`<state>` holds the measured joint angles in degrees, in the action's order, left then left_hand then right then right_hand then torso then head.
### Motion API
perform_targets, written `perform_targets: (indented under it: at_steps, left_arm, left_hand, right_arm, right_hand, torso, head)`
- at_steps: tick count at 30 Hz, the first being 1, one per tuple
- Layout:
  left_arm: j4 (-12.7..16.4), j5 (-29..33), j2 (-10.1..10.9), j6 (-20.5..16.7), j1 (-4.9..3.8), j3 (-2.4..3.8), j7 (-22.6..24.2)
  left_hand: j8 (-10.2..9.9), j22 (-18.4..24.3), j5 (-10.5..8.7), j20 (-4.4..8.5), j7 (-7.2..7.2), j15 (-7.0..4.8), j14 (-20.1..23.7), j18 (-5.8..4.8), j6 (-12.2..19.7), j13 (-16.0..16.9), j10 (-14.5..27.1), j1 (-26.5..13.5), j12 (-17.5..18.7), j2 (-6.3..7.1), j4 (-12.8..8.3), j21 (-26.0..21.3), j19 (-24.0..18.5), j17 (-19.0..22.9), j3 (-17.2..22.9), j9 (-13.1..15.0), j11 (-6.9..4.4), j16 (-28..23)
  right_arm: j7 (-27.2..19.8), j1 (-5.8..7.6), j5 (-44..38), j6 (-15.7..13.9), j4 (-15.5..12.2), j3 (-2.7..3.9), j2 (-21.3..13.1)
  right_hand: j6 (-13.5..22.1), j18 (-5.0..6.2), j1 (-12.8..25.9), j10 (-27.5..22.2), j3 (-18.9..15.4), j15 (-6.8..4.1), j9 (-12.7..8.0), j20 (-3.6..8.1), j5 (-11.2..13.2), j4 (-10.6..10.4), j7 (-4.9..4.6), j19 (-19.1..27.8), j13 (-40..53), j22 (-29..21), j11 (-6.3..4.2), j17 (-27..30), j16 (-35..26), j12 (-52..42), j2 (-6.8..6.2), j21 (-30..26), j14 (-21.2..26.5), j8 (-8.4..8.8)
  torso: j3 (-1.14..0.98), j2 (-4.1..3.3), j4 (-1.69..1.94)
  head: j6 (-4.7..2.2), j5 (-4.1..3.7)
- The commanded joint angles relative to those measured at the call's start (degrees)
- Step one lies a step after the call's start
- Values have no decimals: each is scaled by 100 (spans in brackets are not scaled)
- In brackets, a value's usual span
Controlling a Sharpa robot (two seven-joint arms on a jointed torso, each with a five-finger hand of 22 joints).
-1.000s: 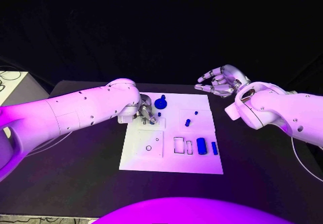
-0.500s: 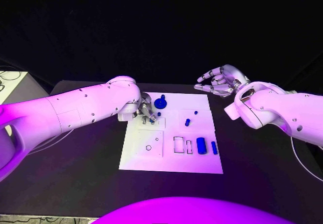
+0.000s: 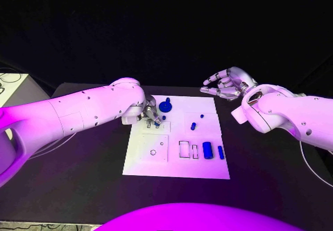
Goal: Assemble the parts on the task board
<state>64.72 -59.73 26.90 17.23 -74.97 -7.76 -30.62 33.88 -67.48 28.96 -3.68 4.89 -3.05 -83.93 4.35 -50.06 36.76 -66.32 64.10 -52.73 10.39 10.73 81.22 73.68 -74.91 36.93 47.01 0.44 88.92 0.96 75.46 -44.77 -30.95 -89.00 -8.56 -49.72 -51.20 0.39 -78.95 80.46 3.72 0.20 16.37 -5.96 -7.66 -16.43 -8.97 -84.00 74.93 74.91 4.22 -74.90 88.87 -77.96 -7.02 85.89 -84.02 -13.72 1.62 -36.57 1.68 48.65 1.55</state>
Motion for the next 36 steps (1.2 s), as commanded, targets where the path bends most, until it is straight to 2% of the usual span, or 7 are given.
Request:
perform_targets:
  at_steps: [1,6,11,14,17,28,36]
  left_arm:
    - [31,151,9,65,34,0,-16]
    - [57,234,51,178,8,69,-12]
    - [64,368,72,365,-96,120,-11]
    - [26,466,52,538,-163,137,-15]
    - [-42,557,9,702,-203,141,-21]
    - [-246,641,-163,817,-236,58,-39]
    - [-403,654,-289,725,-235,4,-42]
  left_hand:
    - [-41,-39,20,-15,23,48,-496,60,-51,61,-3,183,-71,-154,-1140,0,14,-1272,1091,-14,21,1]
    - [-76,-196,68,-6,6,32,-556,31,-195,223,-120,209,-226,-30,-1268,84,129,-1397,1241,-32,3,58]
    - [-98,-289,130,13,-24,9,-607,14,-317,349,-251,173,-343,92,-1325,137,196,-1509,1346,-33,-26,108]
    - [-109,-296,175,28,-44,-8,-607,14,-382,397,-320,157,-386,152,-1353,145,200,-1509,1384,-31,-44,108]
    - [-118,-316,208,37,-54,-17,-607,10,-416,414,-355,148,-403,179,-1365,155,215,-1509,1401,-31,-55,108]
    - [-134,-368,324,56,-75,-35,-607,-1,-479,495,-443,116,-468,222,-1374,179,252,-1509,1429,-21,-75,108]
    - [-142,-410,425,70,-88,-50,-607,-10,-515,540,-493,91,-505,247,-1378,199,285,-1509,1440,-7,-88,108]
  right_arm:
    - [-22,-6,-44,101,0,1,4]
    - [-20,-8,-44,104,1,1,1]
    - [-16,-8,-44,104,1,1,-1]
    - [-13,-9,-46,105,0,1,0]
    - [-9,-9,-48,105,-1,1,1]
    - [-4,-9,-53,98,-10,1,-4]
    - [-9,-9,-56,90,-11,1,6]
  right_hand:
    - [37,70,37,-32,-37,-20,7,6,16,-4,-3,-406,551,1232,3,-1257,-18,12,30,-19,-524,-25]
    - [37,70,37,-32,-37,-20,7,6,16,-4,-3,-406,551,1232,3,-1257,-18,12,30,-19,-524,-25]
    - [37,70,37,-32,-37,-20,7,6,16,-4,-3,-406,551,1232,3,-1257,-18,12,30,-19,-524,-25]
    - [37,70,37,-32,-37,-20,7,6,16,-4,-3,-406,551,1232,3,-1257,-18,12,30,-19,-524,-25]
    - [37,70,37,-32,-37,-20,7,6,16,-4,-3,-406,551,1232,3,-1257,-18,12,30,-19,-524,-25]
    - [37,70,37,-32,-37,-20,7,6,16,-4,-3,-406,551,1232,3,-1257,-18,12,30,-19,-524,-25]
    - [37,70,37,-32,-37,-20,7,6,16,-4,-3,-406,551,1232,3,-1257,-18,12,30,-19,-524,-25]
  torso:
    - [0,0,-2]
    - [1,-1,1]
    - [-2,0,2]
    - [-8,0,0]
    - [-5,0,0]
    - [2,-2,5]
    - [4,0,1]
  head:
    - [-6,0]
    - [-12,-9]
    - [-8,-1]
    - [-8,8]
    - [-8,14]
    - [19,7]
    - [32,18]
